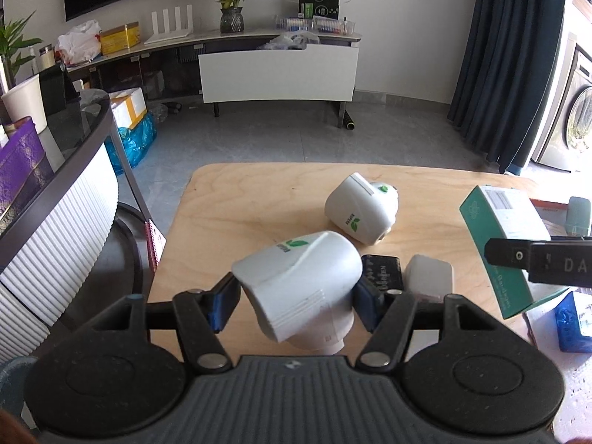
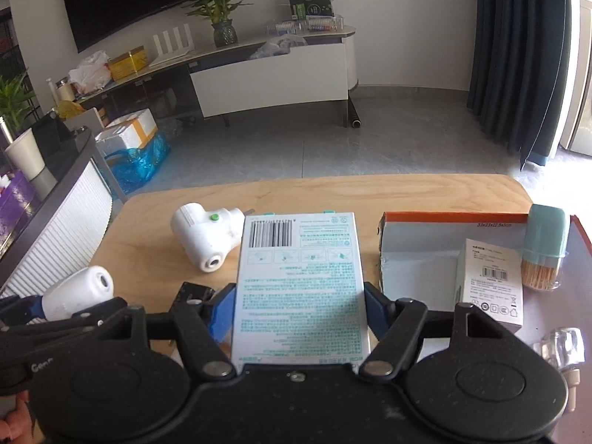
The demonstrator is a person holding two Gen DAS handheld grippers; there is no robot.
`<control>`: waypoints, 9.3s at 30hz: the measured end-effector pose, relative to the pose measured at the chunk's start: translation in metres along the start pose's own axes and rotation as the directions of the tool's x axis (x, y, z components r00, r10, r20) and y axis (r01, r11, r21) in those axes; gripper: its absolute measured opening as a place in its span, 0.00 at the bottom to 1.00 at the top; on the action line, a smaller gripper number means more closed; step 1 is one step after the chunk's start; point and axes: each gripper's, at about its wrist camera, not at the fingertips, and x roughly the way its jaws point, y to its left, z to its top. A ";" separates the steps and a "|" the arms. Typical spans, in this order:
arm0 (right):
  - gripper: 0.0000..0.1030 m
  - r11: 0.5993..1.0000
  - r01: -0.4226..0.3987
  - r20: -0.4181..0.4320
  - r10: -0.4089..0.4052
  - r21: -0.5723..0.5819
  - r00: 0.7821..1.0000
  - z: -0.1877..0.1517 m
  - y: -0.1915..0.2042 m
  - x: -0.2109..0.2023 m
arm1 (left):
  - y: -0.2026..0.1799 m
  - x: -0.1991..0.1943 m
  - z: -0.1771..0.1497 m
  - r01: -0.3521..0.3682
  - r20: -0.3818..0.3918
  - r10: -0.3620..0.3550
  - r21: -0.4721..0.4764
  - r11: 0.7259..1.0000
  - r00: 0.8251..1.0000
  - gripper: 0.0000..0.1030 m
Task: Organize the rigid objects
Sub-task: 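Grasp the large white plug adapter with the left tool while the right tool grasps the teal box, then carry the white plug adapter with the left tool while the right tool carries the teal box to the tray, then lower the plug adapter into the tray and open the left tool while the right tool releases the teal box, then withdraw both tools from the tray, then move the left tool to the white rectangular charger and grasp it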
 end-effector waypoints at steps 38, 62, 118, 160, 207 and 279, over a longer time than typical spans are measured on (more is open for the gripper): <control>0.81 0.999 0.005 0.061 -0.002 -0.036 0.998 -0.084 -0.013 -0.138 | -0.046 -0.091 -0.047 0.008 0.032 -0.006 -0.045 0.999 0.999 0.64; 0.81 1.000 0.028 0.068 -0.027 -0.012 0.997 -0.095 -0.039 -0.153 | -0.082 -0.100 -0.065 0.074 0.023 -0.074 0.004 0.997 0.997 0.64; 0.81 0.984 0.142 0.101 -0.153 0.111 0.983 -0.094 -0.120 -0.171 | -0.173 -0.091 -0.050 0.157 0.021 -0.160 0.102 0.982 0.987 0.64; 0.82 0.970 0.196 0.079 -0.209 0.145 0.975 -0.066 -0.182 -0.154 | -0.234 -0.070 -0.038 0.237 -0.021 -0.237 0.175 0.956 0.971 0.64; 0.82 0.957 0.212 0.014 -0.219 0.199 0.976 -0.076 -0.210 -0.129 | -0.249 -0.045 -0.049 0.245 -0.094 -0.231 0.176 0.953 0.968 0.64; 0.83 1.000 0.018 -0.027 -0.018 -0.004 0.999 -0.059 -0.054 -0.076 | -0.073 -0.042 -0.029 0.037 -0.051 -0.038 -0.024 0.999 0.998 0.90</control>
